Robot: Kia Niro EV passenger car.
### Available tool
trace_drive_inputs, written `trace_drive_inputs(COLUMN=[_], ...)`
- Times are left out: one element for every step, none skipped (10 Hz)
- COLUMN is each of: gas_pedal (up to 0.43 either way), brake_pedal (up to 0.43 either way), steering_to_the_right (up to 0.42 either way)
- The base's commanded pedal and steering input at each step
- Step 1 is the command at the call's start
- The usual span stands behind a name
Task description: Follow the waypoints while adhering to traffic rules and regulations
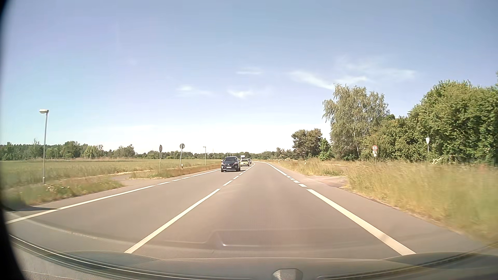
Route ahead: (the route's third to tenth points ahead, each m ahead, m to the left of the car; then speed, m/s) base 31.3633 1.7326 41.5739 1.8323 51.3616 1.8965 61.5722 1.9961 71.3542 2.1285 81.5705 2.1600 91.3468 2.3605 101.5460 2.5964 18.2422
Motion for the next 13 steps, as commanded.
trace_drive_inputs(gas_pedal=[0.087,0.087,0.087,0.087,0.087,0.087,0.087,0.087,0.087,0.087,0.087,0.087,0.087], brake_pedal=[0.024,0.024,0.024,0.024,0.024,0.024,0.024,0.024,0.024,0.024,0.024,0.024,0.024], steering_to_the_right=[-0.003,-0.003,-0.002,-0.002,-0.002,-0.002,-0.002,-0.002,-0.002,-0.001,0.000,0.001,0.001])
